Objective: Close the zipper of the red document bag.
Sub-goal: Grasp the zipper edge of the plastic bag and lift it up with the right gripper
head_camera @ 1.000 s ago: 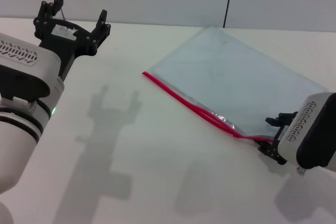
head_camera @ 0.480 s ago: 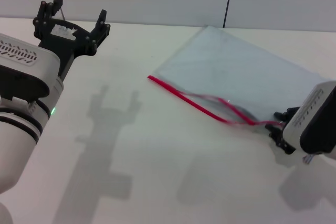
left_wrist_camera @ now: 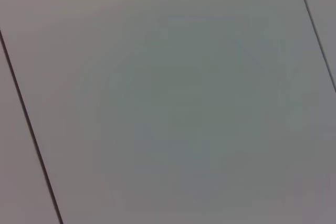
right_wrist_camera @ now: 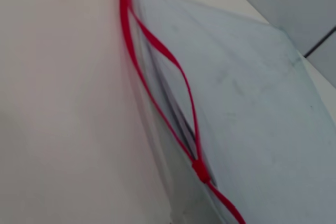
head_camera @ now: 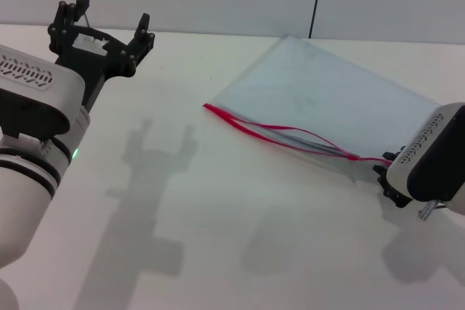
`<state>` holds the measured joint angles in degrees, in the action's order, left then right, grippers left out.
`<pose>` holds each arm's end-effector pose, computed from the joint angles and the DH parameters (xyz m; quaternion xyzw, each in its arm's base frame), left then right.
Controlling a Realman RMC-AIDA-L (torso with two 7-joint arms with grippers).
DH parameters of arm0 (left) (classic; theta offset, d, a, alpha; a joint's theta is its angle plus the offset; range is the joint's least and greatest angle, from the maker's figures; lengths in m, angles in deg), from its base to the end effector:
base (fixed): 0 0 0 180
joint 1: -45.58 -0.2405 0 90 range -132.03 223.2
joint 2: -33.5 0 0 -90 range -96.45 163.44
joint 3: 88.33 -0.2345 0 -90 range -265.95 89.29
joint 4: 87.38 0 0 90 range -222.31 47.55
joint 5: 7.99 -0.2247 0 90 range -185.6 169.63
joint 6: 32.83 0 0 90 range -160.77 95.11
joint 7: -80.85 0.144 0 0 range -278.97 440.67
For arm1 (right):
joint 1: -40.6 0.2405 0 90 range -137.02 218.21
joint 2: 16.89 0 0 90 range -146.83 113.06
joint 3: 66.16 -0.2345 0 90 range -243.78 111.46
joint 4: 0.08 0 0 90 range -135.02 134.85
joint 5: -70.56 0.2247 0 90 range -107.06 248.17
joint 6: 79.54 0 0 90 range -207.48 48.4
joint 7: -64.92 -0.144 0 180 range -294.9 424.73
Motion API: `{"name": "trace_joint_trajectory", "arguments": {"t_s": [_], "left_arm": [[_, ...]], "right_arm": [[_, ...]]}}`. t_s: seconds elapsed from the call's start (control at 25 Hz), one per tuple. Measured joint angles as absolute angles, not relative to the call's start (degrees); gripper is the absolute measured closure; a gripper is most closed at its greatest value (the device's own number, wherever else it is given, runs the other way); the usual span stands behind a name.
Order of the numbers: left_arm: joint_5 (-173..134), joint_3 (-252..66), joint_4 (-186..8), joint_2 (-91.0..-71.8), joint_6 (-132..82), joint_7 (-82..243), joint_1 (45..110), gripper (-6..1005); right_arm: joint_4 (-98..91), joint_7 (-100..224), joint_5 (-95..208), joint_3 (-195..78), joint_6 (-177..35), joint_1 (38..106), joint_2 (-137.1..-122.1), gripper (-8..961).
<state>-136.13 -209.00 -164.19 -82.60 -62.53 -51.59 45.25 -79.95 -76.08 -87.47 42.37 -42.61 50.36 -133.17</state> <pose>-0.1882 0.3291 0.0038 -0.7203 -0.1360 -0.2200 0.6437 0.2223 0.3360 -0.0436 -0.9128 0.1142 -0.1300 0.3699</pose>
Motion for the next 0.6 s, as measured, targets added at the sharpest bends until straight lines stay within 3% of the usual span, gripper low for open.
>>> {"name": "trace_joint_trajectory", "arguments": {"t_s": [0.36,0.6], "left_arm": [[-136.05,-208.40,-166.48,-82.47,-57.40,-51.36,45.26,207],[-136.54,-203.48,-172.80,-82.16,-39.19,-48.09,45.89,211]], "right_arm": [[-87.92,-76.33,-87.53,42.31,-40.53,47.98,-133.17,790],[-90.98,-76.37,-87.56,40.87,-40.36,46.50,-133.16,844]]}}
